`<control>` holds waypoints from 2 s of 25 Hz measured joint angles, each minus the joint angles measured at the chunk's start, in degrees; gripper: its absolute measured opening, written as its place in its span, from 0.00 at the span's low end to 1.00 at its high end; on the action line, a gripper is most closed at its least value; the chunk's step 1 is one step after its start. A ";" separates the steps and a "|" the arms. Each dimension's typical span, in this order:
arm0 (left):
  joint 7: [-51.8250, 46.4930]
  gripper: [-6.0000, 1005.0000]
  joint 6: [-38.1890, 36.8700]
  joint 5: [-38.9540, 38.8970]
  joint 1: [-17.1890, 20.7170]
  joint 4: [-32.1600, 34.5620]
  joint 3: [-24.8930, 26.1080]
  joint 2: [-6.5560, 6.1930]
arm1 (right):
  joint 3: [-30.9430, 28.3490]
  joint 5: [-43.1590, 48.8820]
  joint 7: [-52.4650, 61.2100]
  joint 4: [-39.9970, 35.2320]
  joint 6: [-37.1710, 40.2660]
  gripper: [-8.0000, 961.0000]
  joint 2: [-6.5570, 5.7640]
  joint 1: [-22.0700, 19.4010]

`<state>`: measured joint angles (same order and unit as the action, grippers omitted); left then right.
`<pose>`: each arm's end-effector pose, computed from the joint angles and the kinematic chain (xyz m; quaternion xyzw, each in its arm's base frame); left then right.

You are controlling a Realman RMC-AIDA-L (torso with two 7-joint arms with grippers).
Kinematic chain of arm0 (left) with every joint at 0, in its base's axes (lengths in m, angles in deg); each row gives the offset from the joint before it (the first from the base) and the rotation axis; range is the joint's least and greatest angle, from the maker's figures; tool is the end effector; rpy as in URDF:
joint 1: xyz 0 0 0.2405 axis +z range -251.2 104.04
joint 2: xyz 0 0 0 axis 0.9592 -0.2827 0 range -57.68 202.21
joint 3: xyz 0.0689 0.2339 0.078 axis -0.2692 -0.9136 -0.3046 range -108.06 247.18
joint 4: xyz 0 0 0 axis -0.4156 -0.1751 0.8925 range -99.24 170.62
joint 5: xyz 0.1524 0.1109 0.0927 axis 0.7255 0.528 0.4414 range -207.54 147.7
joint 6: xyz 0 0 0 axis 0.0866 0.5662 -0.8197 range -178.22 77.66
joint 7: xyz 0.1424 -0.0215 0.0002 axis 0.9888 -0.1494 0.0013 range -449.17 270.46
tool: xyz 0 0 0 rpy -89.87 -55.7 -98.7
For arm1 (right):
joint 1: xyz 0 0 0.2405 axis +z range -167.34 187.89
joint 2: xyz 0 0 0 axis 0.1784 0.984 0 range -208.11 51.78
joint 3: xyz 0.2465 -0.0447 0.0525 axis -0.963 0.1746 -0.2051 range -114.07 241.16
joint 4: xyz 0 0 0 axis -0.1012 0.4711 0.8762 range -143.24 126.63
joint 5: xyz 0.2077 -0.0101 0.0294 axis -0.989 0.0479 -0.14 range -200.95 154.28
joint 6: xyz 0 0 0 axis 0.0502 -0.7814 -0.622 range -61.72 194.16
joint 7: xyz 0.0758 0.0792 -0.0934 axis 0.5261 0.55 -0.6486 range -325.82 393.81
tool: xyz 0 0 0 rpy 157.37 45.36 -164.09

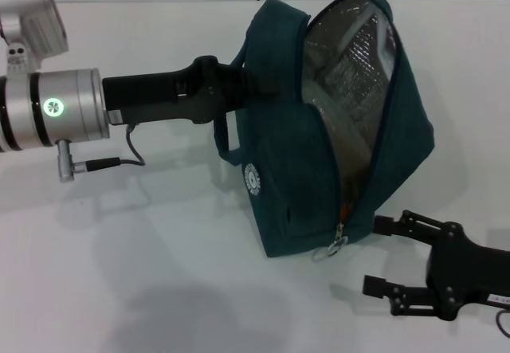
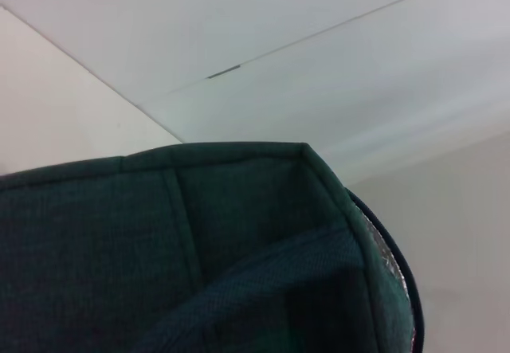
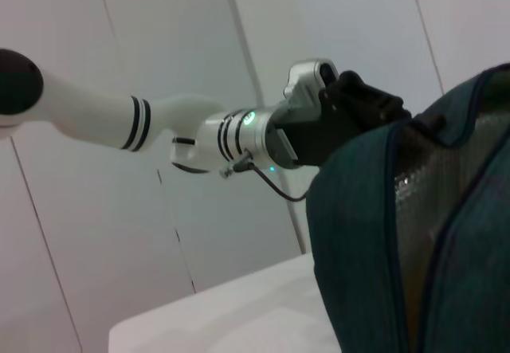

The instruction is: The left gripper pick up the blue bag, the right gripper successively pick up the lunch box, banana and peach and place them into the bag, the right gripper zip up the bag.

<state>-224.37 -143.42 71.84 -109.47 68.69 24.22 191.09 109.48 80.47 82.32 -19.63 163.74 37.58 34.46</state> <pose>-0.2040 0.3449 -0.0074 0.7372 0.5818 0.3292 0.0984 0.2908 0.2396 -0.0421 -0.9227 0.1521 0.3446 0.0823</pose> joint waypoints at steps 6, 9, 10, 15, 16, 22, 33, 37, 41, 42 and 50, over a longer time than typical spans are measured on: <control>0.16 0.05 0.00 -0.16 0.41 -0.05 -0.01 0.18 | 2.83 0.01 -0.21 1.89 -3.52 0.91 0.41 2.66; 0.26 0.05 -0.03 -0.16 0.41 -0.06 -0.01 0.25 | 3.73 -0.30 -0.48 2.94 -5.18 0.91 0.47 3.49; 0.30 0.05 -0.04 -0.17 0.43 -0.06 -0.01 0.28 | 3.73 -0.29 -0.55 3.22 -5.56 0.91 0.47 3.67; 0.36 0.05 -0.27 -0.17 0.50 -0.05 -0.01 0.28 | 3.72 -0.38 -0.59 3.68 -7.90 0.91 0.45 3.89; 0.40 0.05 -0.30 -0.16 0.50 -0.05 -0.01 0.28 | 3.72 -0.39 -0.59 3.72 -8.14 0.91 0.45 3.94; 0.58 0.05 -0.45 -0.17 0.49 -0.04 -0.01 0.26 | 3.72 -0.41 -0.70 5.15 -8.81 0.91 0.44 5.77; 0.87 0.05 -0.57 -0.17 0.47 -0.04 -0.01 0.33 | 3.81 -0.05 -2.15 8.20 -9.29 0.91 0.45 8.90; 0.89 0.05 -0.62 -0.24 0.81 -0.04 -0.01 0.23 | 3.41 -0.44 -2.17 8.06 -9.29 0.91 0.45 7.85; 0.89 0.05 -0.63 -0.70 0.96 -0.04 -0.01 0.09 | 3.22 -0.79 -2.15 7.81 -9.27 0.91 0.45 6.49; 0.89 0.05 -0.63 -0.71 0.99 -0.04 -0.01 0.07 | 3.21 -1.39 -2.14 7.70 -9.27 0.91 0.44 5.81; 0.89 0.05 -0.63 -0.74 0.98 -0.05 -0.05 0.21 | 3.10 -3.33 -2.24 7.31 -10.48 0.91 0.45 5.46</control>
<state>-223.48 -144.06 71.10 -108.49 68.65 24.16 191.30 112.58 77.14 80.08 -12.32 153.26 38.02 39.92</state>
